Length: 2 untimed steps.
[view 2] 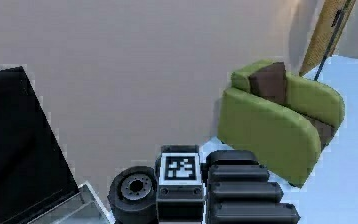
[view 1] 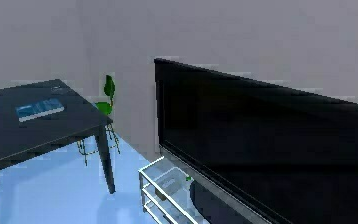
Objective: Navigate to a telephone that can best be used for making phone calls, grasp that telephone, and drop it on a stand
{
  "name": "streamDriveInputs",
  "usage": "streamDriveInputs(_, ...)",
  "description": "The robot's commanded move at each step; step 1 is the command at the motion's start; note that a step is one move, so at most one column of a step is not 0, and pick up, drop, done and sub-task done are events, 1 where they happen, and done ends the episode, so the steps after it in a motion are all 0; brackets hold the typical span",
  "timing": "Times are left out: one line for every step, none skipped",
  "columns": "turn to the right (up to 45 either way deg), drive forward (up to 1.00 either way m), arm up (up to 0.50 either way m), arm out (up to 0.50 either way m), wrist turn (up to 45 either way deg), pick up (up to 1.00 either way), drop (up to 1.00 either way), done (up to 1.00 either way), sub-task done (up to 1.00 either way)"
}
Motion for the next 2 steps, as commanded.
streamDriveInputs(-3.0, 0.00, 0.00, 0.00, 0.0, 0.00, 0.00, 0.00, 0.00)
streamDriveInputs(45.0, 0.00, 0.00, 0.00, 0.0, 0.00, 0.00, 0.00, 0.00)
